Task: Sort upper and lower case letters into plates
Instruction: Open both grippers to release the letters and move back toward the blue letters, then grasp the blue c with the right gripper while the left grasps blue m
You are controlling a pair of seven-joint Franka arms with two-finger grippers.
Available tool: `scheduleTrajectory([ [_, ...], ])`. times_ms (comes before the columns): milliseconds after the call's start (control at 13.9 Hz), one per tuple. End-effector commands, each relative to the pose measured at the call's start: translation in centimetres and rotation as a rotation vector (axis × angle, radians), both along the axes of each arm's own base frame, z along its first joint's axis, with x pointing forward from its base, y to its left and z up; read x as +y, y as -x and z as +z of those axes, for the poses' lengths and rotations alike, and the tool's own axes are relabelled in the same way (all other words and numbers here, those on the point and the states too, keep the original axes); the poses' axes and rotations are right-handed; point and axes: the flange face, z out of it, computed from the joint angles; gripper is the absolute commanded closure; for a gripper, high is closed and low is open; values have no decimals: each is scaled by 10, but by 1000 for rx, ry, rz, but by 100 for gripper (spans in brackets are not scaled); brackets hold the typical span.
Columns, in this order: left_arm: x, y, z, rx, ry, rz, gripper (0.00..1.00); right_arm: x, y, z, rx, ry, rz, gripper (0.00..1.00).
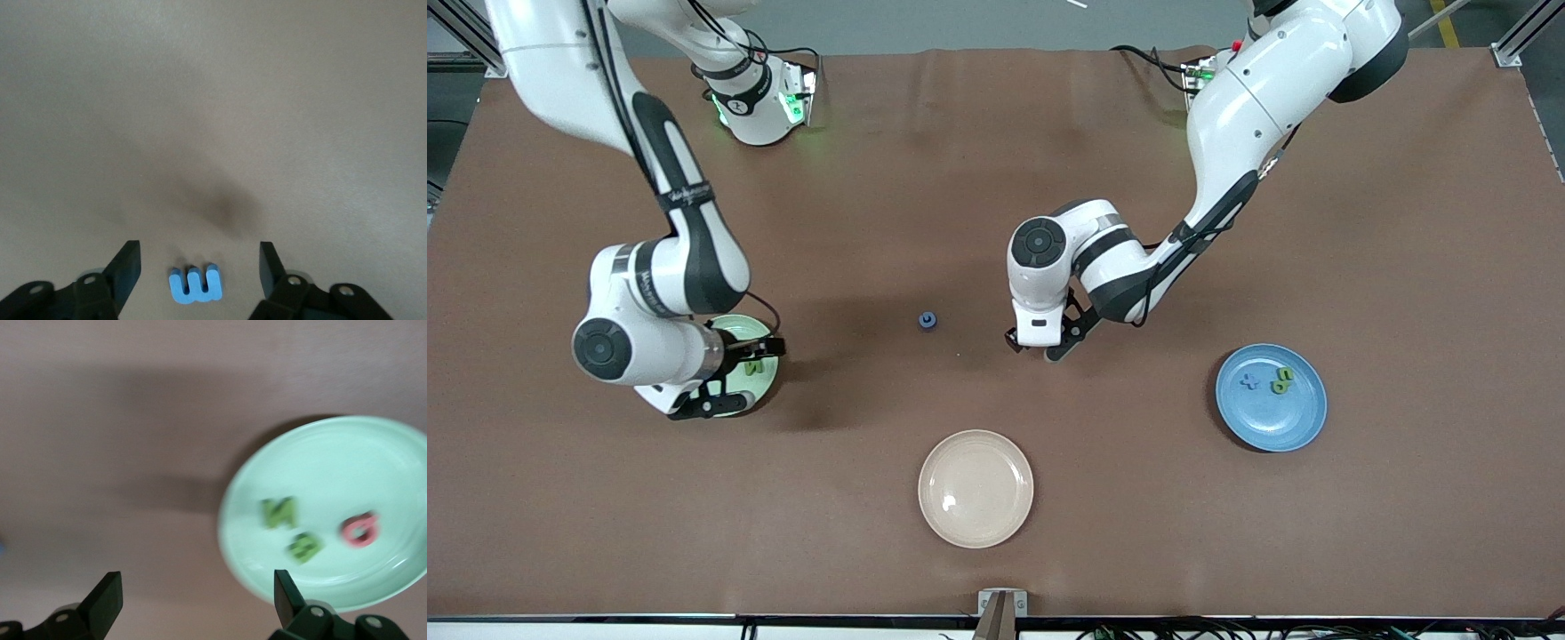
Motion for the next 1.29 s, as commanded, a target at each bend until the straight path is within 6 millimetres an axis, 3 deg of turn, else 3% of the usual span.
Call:
scheduleTrajectory([
  [0,-5,1,-8,10,19,13,24,81,28,-7,-4,58,-125,0],
  [287,-19,11,-13,29,60,26,29,168,82,-44,-97,82,-237,0],
  [431,-18,18,-18,39,48,48,31,196,102,-62,-150,66,-258,0],
  [718,-15,30,-28,57,27,47,35,223,121,-93,-192,55,-281,1],
  [862,-15,30,-29,58,28,63,39,229,125,-99,-201,53,-266,13],
  [1006,-14,28,-28,56,30,75,60,229,125,-101,-204,54,-266,23],
  [1221,-10,23,-26,53,32,92,97,233,126,-104,-215,46,-262,30],
])
